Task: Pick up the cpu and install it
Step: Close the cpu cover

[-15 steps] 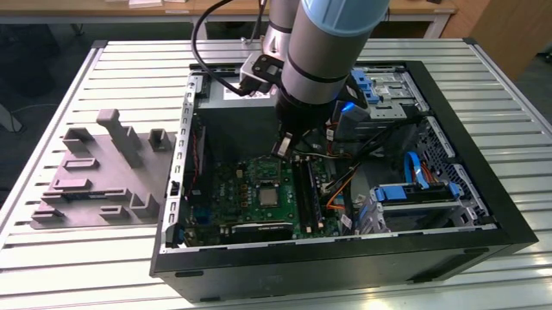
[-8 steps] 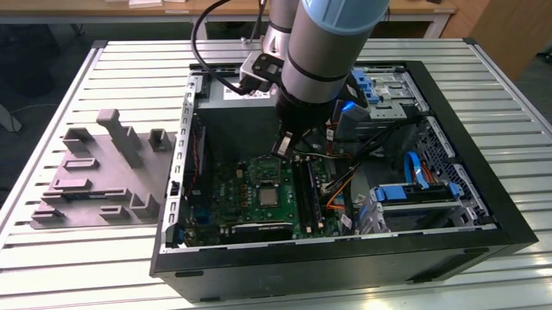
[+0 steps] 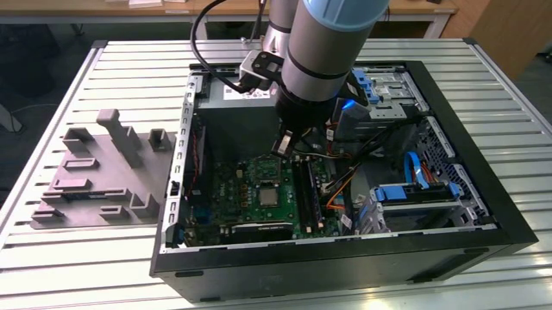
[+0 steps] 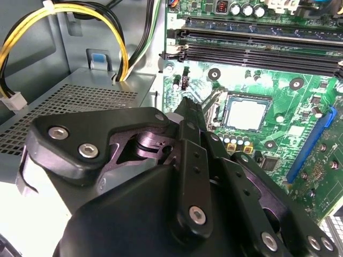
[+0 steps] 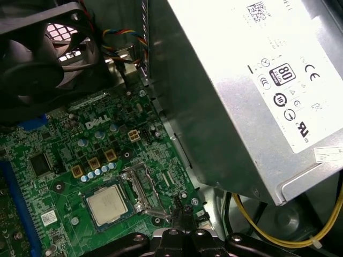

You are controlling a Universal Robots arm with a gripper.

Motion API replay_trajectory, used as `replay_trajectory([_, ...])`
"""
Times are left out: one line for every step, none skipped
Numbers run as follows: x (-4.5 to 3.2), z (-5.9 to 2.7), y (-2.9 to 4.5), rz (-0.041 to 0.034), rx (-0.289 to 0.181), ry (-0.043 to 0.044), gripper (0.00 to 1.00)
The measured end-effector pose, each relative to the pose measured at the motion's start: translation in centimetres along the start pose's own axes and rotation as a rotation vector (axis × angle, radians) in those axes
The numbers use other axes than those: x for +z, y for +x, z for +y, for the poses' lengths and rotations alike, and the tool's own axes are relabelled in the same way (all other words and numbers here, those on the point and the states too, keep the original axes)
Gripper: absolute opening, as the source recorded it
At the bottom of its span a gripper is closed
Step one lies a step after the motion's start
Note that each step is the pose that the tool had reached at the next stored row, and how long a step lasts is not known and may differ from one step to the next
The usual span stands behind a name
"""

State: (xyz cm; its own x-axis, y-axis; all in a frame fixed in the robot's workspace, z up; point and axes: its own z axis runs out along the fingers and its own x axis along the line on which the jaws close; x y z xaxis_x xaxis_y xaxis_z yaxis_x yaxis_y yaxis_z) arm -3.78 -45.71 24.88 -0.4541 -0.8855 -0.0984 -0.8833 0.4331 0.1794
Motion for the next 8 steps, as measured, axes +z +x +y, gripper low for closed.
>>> replay_trajectory([0.0,0.0,0.0,0.0007,0.0,0.0003,0.11])
replay_trajectory([-0.01,0.0,0.0,0.0012,0.0,0.0006,0.11])
replay_trajectory([-0.03,0.01,-0.01,0.0015,0.0,0.0007,0.11])
replay_trajectory([-0.04,0.01,-0.01,0.0016,0.0,0.0008,0.11])
replay_trajectory([-0.05,0.01,-0.01,0.0017,0.0,0.0009,0.11])
replay_trajectory([-0.06,0.01,-0.01,0.0019,0.0,0.001,0.11])
replay_trajectory([-0.08,0.01,-0.01,0.0021,0.0,0.0011,0.11])
replay_trajectory([-0.1,0.02,-0.01,0.0021,0.0,0.0011,0.11])
